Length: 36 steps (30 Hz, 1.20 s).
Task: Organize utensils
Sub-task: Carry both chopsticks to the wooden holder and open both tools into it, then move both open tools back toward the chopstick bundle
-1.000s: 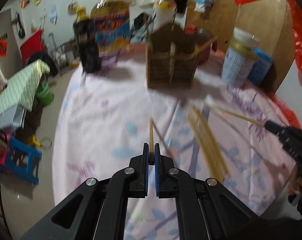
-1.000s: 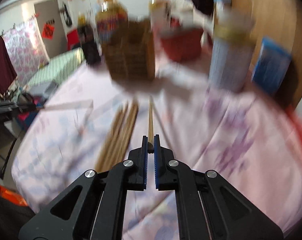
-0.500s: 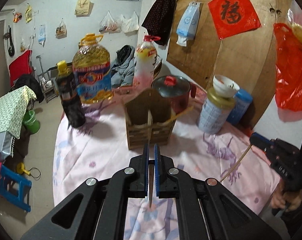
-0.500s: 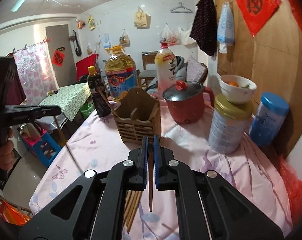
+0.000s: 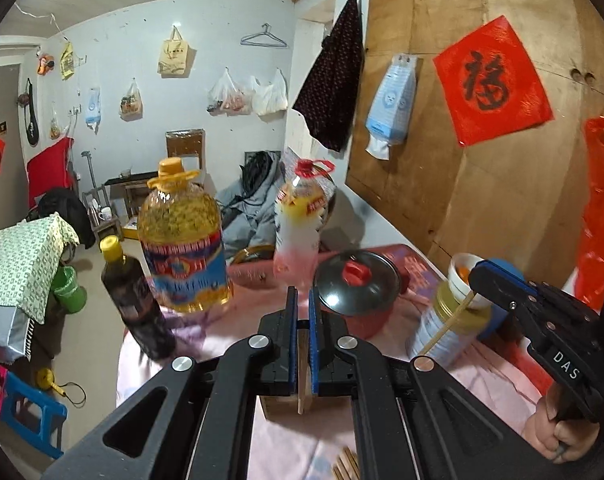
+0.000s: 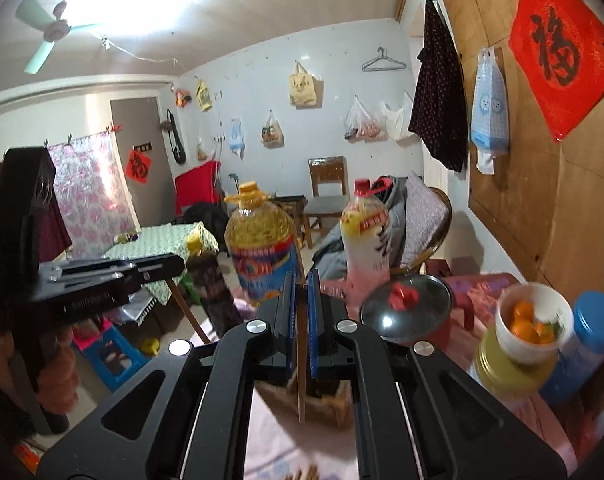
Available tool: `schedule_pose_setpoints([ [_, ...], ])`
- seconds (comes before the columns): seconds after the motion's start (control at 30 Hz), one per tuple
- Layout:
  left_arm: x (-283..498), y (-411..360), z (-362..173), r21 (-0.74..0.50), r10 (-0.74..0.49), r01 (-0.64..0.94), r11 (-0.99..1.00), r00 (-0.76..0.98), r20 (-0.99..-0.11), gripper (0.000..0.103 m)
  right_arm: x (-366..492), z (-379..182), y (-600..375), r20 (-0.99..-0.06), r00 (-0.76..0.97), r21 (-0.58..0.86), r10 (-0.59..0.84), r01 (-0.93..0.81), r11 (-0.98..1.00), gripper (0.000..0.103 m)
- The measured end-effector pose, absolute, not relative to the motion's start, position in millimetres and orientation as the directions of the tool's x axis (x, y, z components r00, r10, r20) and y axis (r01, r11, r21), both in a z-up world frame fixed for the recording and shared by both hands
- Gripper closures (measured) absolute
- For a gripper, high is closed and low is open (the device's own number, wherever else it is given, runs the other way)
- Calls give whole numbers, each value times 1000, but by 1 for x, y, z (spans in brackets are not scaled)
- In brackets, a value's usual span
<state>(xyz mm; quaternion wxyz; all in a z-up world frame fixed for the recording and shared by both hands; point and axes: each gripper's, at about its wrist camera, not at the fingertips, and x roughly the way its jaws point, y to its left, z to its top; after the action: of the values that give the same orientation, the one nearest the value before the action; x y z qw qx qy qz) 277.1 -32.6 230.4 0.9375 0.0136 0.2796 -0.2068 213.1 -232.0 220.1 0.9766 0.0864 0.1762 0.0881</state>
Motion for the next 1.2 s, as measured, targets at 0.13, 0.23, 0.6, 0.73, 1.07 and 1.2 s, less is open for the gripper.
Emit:
schedule_pose_setpoints([
  [0.13, 306, -39, 219, -95, -363, 374, 922, 755, -546, 98, 238, 217, -225, -319, 926, 173, 201, -152, 973, 96],
  [0.23, 324, -39, 205, -109, -359, 365, 925, 744, -563, 98, 252, 211, -218, -319, 927, 152, 200, -158, 976, 96],
  [0.6, 321, -16, 152, -106, -284, 279, 955, 742, -607, 39, 251, 174, -220, -381, 907, 177, 182, -121, 977, 70],
  [0.73, 295, 10, 141, -103, -237, 221, 970, 752, -615, 18, 226, 174, -219, -375, 915, 168, 150, -92, 982, 62],
  [1.07, 188, 76, 3, -159, -115, -17, 987, 614, -781, 6, 122, 65, -215, -526, 850, 133, -42, 131, 982, 9],
  [1.2, 143, 85, -63, -53, -19, -48, 997, 536, -844, 6, 81, -12, -215, -652, 740, 9, -165, 224, 974, 9],
])
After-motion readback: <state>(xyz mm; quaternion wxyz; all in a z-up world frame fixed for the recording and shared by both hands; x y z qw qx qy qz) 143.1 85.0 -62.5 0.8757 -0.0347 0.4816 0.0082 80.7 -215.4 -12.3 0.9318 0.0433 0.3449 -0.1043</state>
